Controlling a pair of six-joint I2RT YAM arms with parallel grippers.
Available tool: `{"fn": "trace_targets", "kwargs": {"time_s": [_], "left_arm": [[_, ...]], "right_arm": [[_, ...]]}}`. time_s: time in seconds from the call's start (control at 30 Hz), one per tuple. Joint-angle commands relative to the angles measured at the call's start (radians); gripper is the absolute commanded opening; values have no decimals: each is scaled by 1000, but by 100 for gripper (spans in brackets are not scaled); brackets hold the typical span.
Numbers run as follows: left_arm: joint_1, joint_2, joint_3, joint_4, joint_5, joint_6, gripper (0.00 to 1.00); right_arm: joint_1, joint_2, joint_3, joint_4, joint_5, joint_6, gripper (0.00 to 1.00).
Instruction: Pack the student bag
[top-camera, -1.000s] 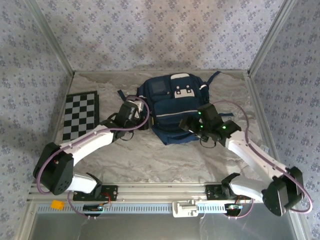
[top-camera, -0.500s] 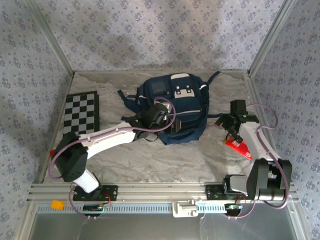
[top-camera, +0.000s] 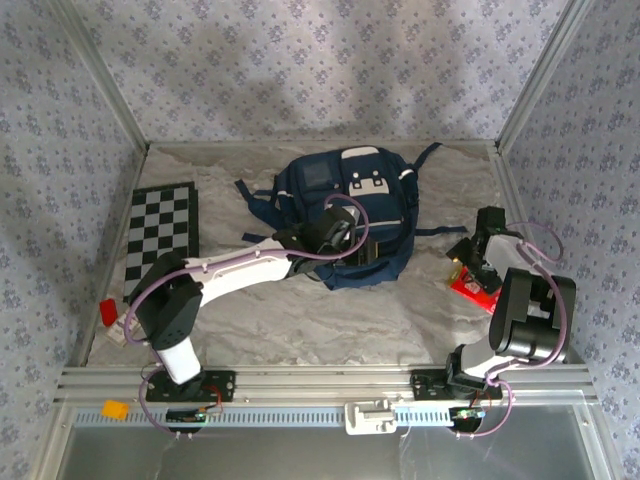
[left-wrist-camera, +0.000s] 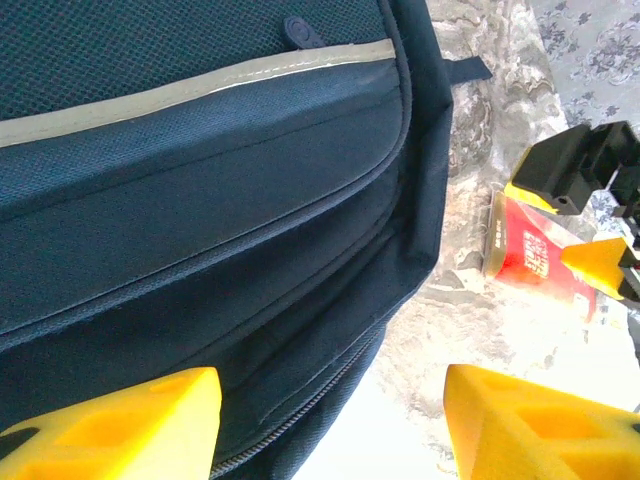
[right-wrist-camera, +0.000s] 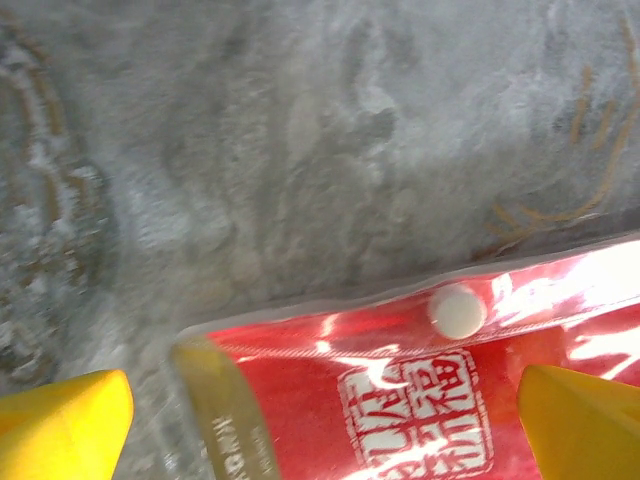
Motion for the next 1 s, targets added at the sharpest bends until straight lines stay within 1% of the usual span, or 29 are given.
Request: {"fn": "trace_targets", "kwargs": {"time_s": [0.0, 0.07, 0.13, 0.2, 0.33, 0.43, 0.57, 0.63, 0.7, 0.77, 0.8, 0.87, 0.93, 0.97], "left_arm": [[-11, 19, 45, 0, 9, -10, 61], [-13, 30, 57, -5, 26, -7, 60], [-16, 36, 64, -18, 29, -2, 60], [-19, 33, 61, -27, 17, 0, 60], [-19, 15, 50, -58, -13, -5, 61], [-17, -7, 32, -72, -19, 0, 62], [-16, -45, 4, -86, -30, -33, 62], [-18, -54, -11, -74, -9, -74, 62], [-26, -58, -30, -54, 15, -138, 62], [-50, -70, -60, -9, 12, -170, 62], [-66, -73, -69, 3, 3, -193, 62], [-90, -60, -72, 31, 4, -228, 62], [-116, -31, -57, 52, 2, -255, 61], [-124, -6, -45, 58, 2, -269, 61]], "right_arm": [[-22, 23, 8, 6, 4, -16, 100], [-26, 39, -1, 5, -29, -16, 100], [-17, 34, -33, 41, -86, -16, 100], [23, 23, -51, 46, -122, 5, 100], [154, -21, -75, 35, -164, 89, 100], [272, -63, -99, 46, -198, 189, 100], [448, -114, -92, 43, -179, 295, 100], [484, -140, -60, 4, -184, 298, 100], [473, -194, -38, -61, -184, 263, 100], [424, -247, -42, -82, -172, 205, 99], [380, -265, -52, -85, -177, 164, 98], [280, -261, -65, -57, -246, 77, 92], [192, -222, -49, -51, -261, -12, 88], [156, -193, -42, -52, -282, -16, 86]]}}
